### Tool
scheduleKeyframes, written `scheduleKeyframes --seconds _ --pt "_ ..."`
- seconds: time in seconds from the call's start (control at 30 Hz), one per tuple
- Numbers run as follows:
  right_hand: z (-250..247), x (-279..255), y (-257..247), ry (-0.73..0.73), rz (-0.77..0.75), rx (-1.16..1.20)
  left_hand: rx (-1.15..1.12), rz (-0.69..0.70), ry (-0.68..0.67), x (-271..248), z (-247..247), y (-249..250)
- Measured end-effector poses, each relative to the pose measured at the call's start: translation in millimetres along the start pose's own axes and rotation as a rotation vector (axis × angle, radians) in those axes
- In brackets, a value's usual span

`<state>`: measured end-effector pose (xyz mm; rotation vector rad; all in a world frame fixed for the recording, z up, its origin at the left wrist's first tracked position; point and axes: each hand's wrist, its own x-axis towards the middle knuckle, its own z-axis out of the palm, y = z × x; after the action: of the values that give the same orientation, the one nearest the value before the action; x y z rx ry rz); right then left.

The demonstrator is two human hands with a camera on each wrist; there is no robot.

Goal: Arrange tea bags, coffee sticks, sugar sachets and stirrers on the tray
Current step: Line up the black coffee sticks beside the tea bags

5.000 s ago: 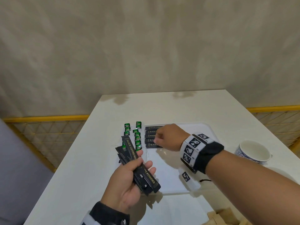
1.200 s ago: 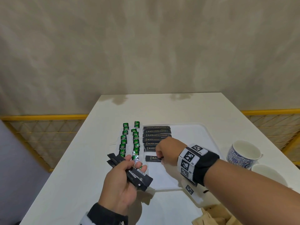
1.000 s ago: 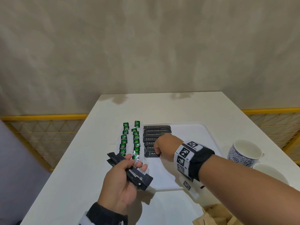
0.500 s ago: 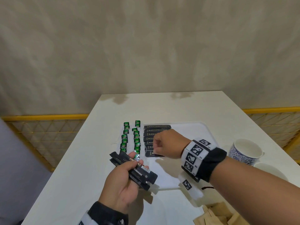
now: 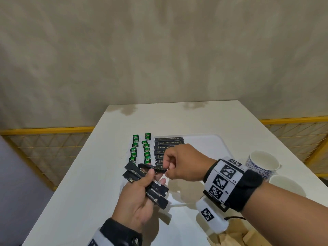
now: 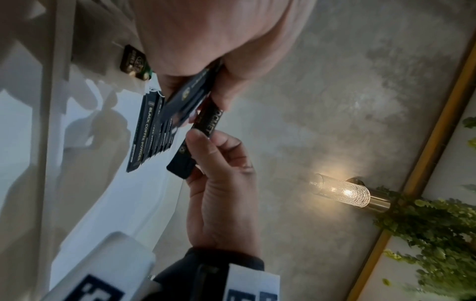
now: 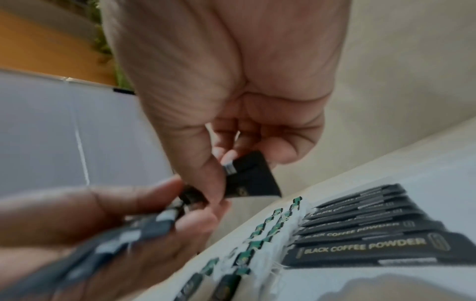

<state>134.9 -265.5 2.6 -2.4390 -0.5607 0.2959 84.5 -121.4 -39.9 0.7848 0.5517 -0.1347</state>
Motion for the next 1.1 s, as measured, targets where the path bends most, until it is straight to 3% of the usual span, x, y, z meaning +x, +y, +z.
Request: scheduleKeyframes --seconds 0.17,0.57,0.9,1.1 --pt "9.1 -8.2 -1.4 0.053 -0.165 -0.170 -0.011 0.009 -0.030 2.2 -1.9 -1.1" --pt "3.4 -4.5 5.1 -0.065 0.028 0.198 0.033 0.047 -0.002 1.8 -2.1 -4.4" --pt "4.0 11.2 40.5 -0.290 0.279 -0.280 -0.073 0.137 0.057 5.8 -10.0 14.0" --pt "10.8 18.3 38.7 -0.190 0.215 -0.288 -0.073 0.140 0.053 5.1 -8.4 11.8"
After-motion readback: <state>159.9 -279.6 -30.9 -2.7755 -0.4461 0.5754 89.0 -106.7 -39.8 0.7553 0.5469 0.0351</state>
